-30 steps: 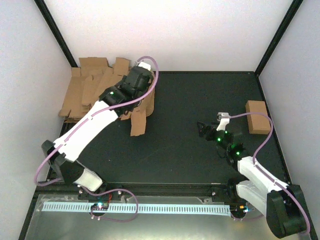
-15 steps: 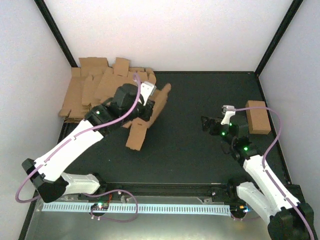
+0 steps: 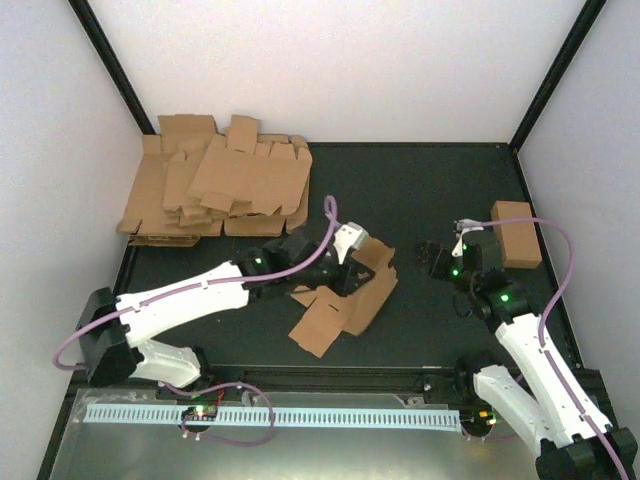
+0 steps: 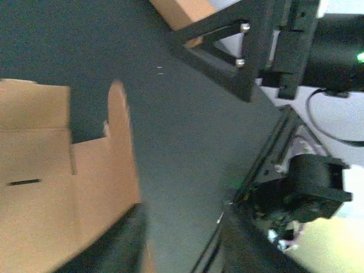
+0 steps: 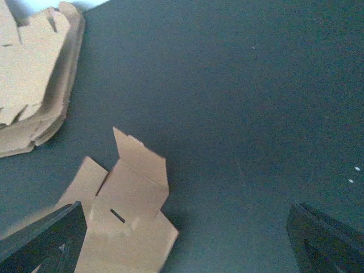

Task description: Fold the paper box

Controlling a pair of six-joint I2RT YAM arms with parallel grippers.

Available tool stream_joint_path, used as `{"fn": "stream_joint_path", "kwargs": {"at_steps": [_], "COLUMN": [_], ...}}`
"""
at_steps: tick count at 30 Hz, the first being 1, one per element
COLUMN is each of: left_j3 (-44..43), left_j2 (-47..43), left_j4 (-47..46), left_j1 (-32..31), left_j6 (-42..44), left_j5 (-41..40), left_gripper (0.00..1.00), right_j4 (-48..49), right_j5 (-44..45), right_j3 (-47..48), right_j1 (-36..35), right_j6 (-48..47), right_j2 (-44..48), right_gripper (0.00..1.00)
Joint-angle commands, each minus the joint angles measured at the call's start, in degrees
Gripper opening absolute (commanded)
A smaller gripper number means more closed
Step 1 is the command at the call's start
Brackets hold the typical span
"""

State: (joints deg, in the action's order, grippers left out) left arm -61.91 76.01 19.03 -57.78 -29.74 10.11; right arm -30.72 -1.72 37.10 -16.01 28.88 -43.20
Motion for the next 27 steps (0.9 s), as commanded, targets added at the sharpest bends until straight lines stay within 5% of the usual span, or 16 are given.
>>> {"fn": "stream_joint_path", "kwargs": {"at_steps": [1,4,8,13,23,27], "left_j3": [-1.82,-4.50,-5.94,-3.30,6.28,9.05], "left_j2": [3.30,4.82,1.89,-5.09,-4.72,-0.44], "left_j4": [-10.99,-9.29,-2.35,5.14,11.14,10.50], "left_j1": [-4.26,-5.16,-4.99,-2.51,16.67,22.45], "left_j6": [-3.89,-1.82,3.24,7.72,9.69,9.60], "left_j5": [3.32,3.90,-3.54,-16.97,-9.22,-3.20], "left_gripper": [0.58,0.85,0.94,0.97,0.85,0.82], "right_j4": [-7.17,-9.91,-11.84,-11.79,-5.96,0.33], "right_j5": [4.52,8.25,9.93,5.56,-23.13,-30.70], "right_j3": [2.92,5.19,7.66,9.05,7.39,1.78], "right_j1": [-0.11,-0.15,-0.12,-0.17,-0.14,-0.16], "right_j6": [2.47,4.28,4.02,1.65,-2.07,-1.44], "right_j2": [0.66,0.87,1.12,1.30,-6.79,-10.80], "right_gripper": [0.99,0.99,0.99,0.99,0.99,0.85]}}
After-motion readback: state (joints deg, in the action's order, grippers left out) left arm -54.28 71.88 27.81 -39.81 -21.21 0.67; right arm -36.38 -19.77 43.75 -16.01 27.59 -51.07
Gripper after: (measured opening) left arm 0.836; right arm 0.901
